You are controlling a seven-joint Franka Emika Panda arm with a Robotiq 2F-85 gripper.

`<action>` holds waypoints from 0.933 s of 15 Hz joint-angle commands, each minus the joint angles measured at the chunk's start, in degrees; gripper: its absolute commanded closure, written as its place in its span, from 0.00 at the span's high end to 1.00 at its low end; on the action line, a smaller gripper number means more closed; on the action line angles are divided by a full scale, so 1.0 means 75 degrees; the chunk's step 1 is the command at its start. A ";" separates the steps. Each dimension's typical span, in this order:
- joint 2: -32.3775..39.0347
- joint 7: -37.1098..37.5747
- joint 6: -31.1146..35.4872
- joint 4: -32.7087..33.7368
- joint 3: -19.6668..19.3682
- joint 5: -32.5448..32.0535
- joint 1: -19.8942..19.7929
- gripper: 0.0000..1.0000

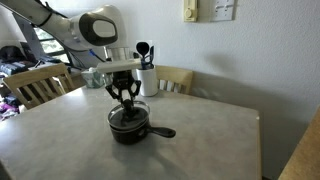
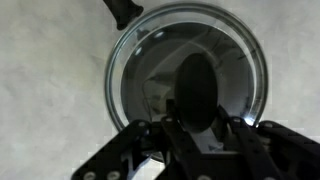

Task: Pick up the lid from the table and close the pot

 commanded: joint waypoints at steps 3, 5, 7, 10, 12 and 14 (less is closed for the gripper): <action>-0.0172 0.0284 0.0166 -0.0276 -0.0020 -0.0194 0.0049 0.11; -0.0167 0.0328 0.0179 -0.0296 -0.0014 -0.0196 0.0058 0.11; -0.0162 0.0361 0.0181 -0.0304 -0.0008 -0.0209 0.0073 0.11; -0.0153 0.0402 0.0183 -0.0300 0.0007 -0.0218 0.0102 0.11; -0.0143 0.0414 0.0180 -0.0296 0.0015 -0.0228 0.0131 0.11; -0.0140 0.0421 0.0177 -0.0298 0.0020 -0.0240 0.0160 0.11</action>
